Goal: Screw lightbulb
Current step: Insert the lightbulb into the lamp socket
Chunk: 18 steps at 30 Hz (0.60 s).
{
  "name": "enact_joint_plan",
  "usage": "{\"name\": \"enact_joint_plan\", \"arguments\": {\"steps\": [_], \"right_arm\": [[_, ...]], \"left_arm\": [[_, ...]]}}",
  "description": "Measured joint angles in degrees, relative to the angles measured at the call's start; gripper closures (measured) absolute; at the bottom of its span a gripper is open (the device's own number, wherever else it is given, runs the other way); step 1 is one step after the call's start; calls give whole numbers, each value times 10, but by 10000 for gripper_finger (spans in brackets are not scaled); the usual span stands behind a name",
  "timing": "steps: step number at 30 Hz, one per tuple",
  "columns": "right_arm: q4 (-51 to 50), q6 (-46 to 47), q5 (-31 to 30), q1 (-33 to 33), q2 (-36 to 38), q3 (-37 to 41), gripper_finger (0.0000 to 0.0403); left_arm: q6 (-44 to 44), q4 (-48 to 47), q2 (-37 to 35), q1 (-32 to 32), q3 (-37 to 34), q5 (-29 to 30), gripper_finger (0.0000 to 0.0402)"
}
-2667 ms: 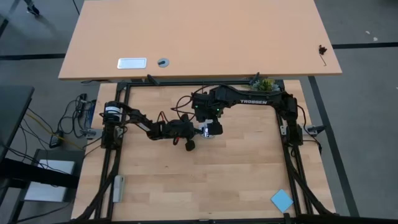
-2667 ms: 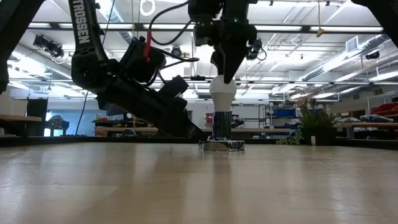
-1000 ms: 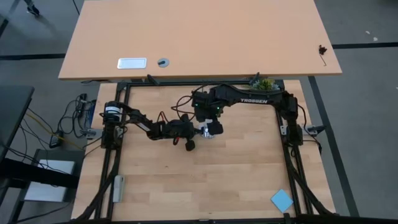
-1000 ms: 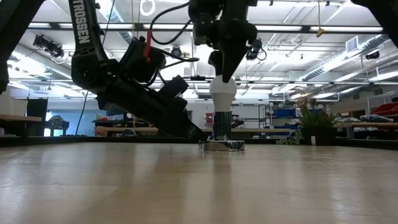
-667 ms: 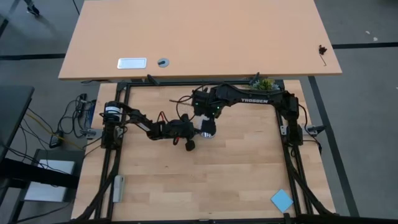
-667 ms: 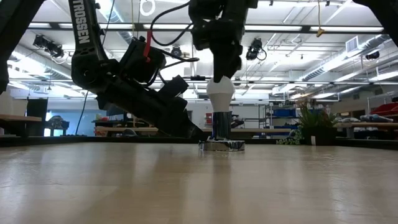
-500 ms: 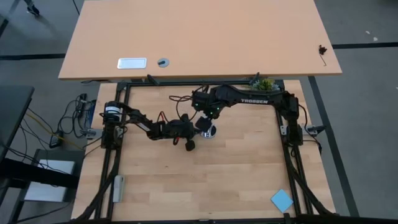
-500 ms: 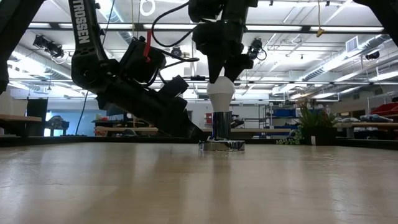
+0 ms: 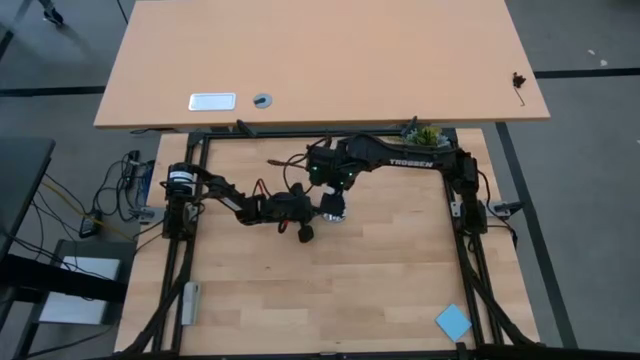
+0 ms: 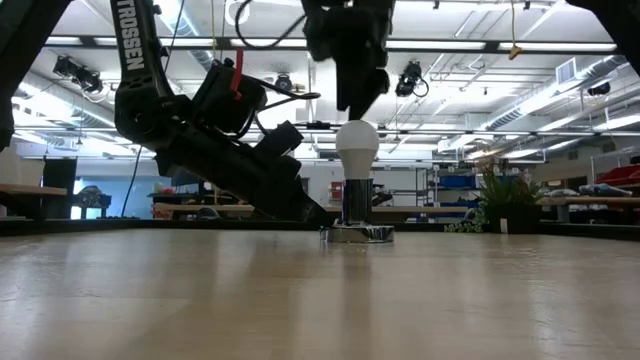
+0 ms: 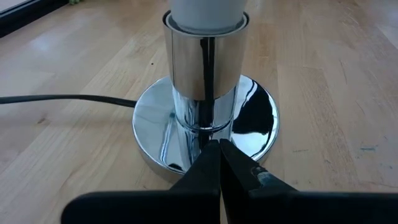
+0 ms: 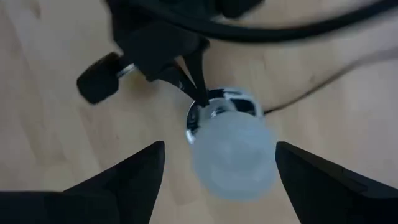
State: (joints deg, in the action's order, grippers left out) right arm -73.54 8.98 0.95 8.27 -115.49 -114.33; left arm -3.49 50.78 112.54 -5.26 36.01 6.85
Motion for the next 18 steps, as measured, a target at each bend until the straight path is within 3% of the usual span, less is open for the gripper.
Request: {"name": "enact_joint_plan", "arguments": {"steps": [10,18], "right_arm": [[-11,-262,-4,0,1,-4,90],[0,-300,-7,1,2,37,110]], "left_arm": [[0,0,0,0,0,0,400],[0,0,0,0,0,0,400]]}}
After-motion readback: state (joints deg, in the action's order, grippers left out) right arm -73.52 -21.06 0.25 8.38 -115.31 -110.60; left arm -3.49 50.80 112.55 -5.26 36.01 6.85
